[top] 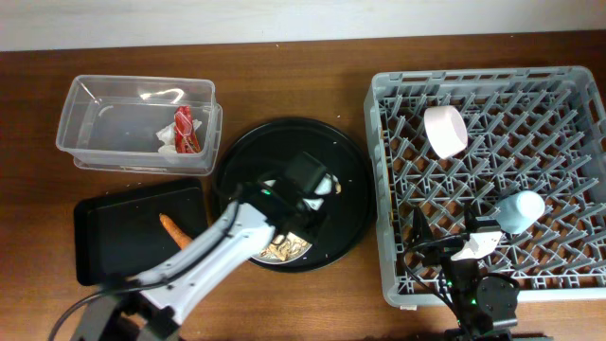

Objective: Sort waste into correct bins and load items into the dishwasher rack

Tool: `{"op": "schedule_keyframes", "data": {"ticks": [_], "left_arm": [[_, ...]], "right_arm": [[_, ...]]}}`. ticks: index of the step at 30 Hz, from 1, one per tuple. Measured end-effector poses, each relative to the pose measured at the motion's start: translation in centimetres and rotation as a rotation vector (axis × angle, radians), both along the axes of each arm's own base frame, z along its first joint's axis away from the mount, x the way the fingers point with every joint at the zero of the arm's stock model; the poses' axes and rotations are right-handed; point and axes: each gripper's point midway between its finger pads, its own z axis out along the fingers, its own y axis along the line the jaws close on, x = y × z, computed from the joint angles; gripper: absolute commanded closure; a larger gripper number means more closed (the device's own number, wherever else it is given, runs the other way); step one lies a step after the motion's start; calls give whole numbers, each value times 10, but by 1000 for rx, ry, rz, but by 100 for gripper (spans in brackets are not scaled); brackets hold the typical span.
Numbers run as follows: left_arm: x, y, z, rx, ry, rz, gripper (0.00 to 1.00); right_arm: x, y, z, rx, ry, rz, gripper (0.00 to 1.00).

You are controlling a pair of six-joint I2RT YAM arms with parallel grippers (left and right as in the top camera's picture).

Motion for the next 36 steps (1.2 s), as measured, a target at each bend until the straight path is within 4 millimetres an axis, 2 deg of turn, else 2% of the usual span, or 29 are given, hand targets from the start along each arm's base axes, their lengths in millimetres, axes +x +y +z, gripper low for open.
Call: {"op": "schedule_keyframes", "data": {"ticks": [5,11,14,15,17,28,31,36], "left_arm": [[-24,-14,-22,80,24,-107,61],[-31,-5,-47,173,71,-121,65],[-35,1,-56,211,98,-127,79],[-35,1,-58,215,102,-128,85],[-36,3,-59,225,105,-136,91],[-40,12,-73,286,135,-159,91],[-37,12,-73,295,116,-173,100],[-25,12,-70,326,50,-166,100]], "right_arm": [[0,0,0,0,0,0,2],[0,0,0,0,0,0,2],[0,0,0,0,0,0,2],[0,0,0,0,0,0,2],[0,0,0,0,0,0,2],[0,0,0,0,0,0,2],[0,0,0,0,0,0,2],[0,0,0,0,0,0,2]]}}
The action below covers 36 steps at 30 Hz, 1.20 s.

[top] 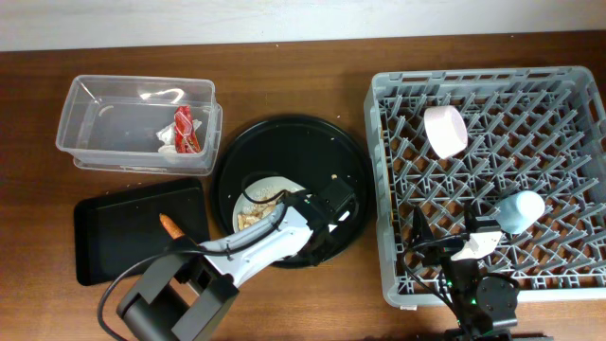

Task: Sort waste into correct bins and load items into the dishwasher rack
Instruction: 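Grasp the rim of the white rice bowl with the left gripper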

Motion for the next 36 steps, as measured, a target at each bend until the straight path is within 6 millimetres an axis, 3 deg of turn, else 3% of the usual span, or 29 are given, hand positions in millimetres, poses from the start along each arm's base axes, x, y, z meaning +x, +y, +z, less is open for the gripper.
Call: {"op": "schedule_keyframes", "data": {"ticks": [4,5,11,19,26,33,36], "left_arm": [[18,-1,16,46,-51,21,100],[29,-6,28,41,-87,35,100],[56,-16,72,41,-178,69,100],[57,6,89,138,-205,165,100],[35,45,96,274,-165,305,100],[24,67,135,123,-98,457,100],[21,83,137,110,-37,520,100]], "right_arm": [[0,0,0,0,0,0,2],[0,0,0,0,0,0,2],[0,0,0,0,0,0,2],[0,0,0,0,0,0,2],[0,0,0,0,0,0,2],[0,0,0,0,0,0,2],[0,0,0,1,0,0,2]]}}
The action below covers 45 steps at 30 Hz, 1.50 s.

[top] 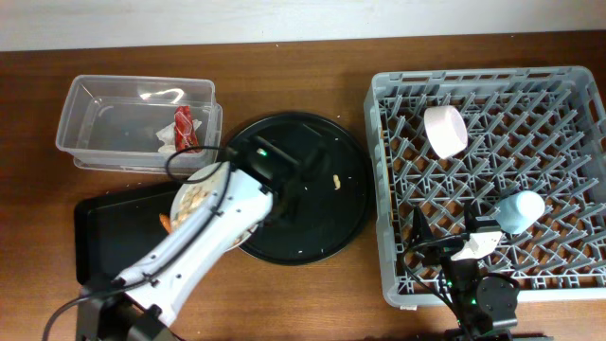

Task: Sort waste into correct bins and load items into the dishwasher rack
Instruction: 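Grasp the rim of the white rice bowl with the left gripper, then tip the white bowl over the black rectangular tray to pour out rice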

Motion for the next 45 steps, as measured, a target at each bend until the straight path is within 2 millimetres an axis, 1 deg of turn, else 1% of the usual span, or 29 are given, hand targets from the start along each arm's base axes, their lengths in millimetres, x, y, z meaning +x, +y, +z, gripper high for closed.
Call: {"op": "schedule_keyframes", "data": {"ticks": [4,10,12,14,17,24,30,33,36,39,41,45], "left_arm": [[1,21,-1,-29,39,86,100],[-13,49,-3,-77,74,134,100],[-15,62,-5,-122,92,143,100],[-16,68,-6,-169,116,141,100],[-14,81,-6,-246,143,145,100],[-5,100,0,-446,147,120,100],[2,115,16,-696,89,132,100],[9,131,27,-808,16,174,100],[13,143,35,-876,-42,206,100],[15,150,50,-984,-112,218,100],[16,155,56,-1025,-149,221,100],[12,162,74,-1137,-227,232,100]], "right_arm": [[0,0,0,0,0,0,2],[0,0,0,-1,0,0,2],[0,0,0,-1,0,0,2],[0,0,0,-1,0,0,2],[0,0,0,-1,0,0,2],[0,0,0,-1,0,0,2],[0,0,0,0,0,0,2],[0,0,0,-1,0,0,2],[0,0,0,0,0,0,2],[0,0,0,0,0,0,2],[0,0,0,0,0,0,2],[0,0,0,-1,0,0,2]]}}
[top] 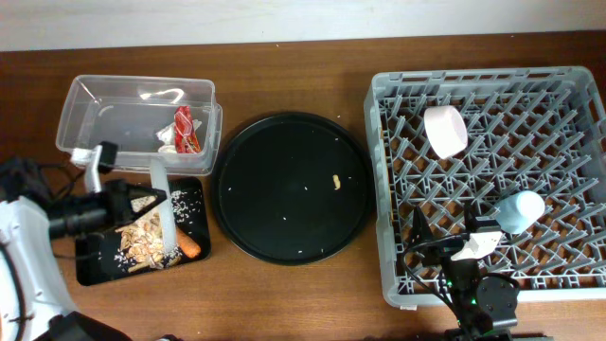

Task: Sort waste into correct bins and load items into the dishwasher rack
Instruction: 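Tip the white bowl over the black rectangular tray to pour out rice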

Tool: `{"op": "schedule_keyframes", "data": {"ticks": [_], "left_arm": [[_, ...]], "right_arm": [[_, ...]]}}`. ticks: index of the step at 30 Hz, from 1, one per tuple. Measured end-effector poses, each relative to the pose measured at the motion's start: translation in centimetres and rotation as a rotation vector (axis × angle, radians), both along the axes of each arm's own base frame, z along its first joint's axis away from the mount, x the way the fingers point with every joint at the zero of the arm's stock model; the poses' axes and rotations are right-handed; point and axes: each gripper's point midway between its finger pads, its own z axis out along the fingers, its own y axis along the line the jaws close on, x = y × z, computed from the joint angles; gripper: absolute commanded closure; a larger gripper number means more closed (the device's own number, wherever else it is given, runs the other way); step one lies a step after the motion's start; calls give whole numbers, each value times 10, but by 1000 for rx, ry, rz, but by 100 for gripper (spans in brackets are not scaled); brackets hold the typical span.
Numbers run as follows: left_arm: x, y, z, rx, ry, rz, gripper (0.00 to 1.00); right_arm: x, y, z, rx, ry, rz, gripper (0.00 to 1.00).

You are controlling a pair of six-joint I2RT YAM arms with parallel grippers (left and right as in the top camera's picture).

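At the left, my left gripper [144,200] is shut on a white plate [163,225], held on edge and tipped over the black rectangular tray [90,270]. Food scraps [140,242] and rice grains lie on that tray beside an orange carrot piece [192,248]. The round black tray [289,187] in the middle holds only crumbs. My right gripper [447,237] rests low over the front of the grey dishwasher rack [388,189], its fingers apart and holding nothing.
A clear plastic bin [95,128] at the back left holds a red wrapper [185,128] and white scraps. In the rack are a white bowl [445,131] and a pale cup [521,210]. The left arm's cables trail at the left edge.
My left gripper has moved left with the plate, from the round tray's left rim to over the black rectangular tray. The plate is now tipped on edge, and its food lies on the tray.
My left gripper first reached over the plate of scraps on the round black tray, then sat at the plate's right edge. Then it held the plate lifted at the tray's left rim. Now the plate is tipped over the rectangular tray and the scraps lie there. The right arm stayed still.
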Motion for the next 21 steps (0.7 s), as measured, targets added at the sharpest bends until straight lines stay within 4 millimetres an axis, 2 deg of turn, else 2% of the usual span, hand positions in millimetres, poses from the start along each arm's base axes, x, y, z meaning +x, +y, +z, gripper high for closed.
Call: {"op": "schedule_keyframes", "data": {"ticks": [4,11,15,21], "left_arm": [[-3,11,5,-70,-78,59,100],[-15,31,-12,-217,-109,222,100],[-20,39,-1,-286,-137,293,100],[-16,42,6,-268,-233,286,100]], "right_arm": [[0,0,0,0,0,0,2],[0,0,0,1,0,0,2],[0,0,0,1,0,0,2],[0,0,0,1,0,0,2]]}}
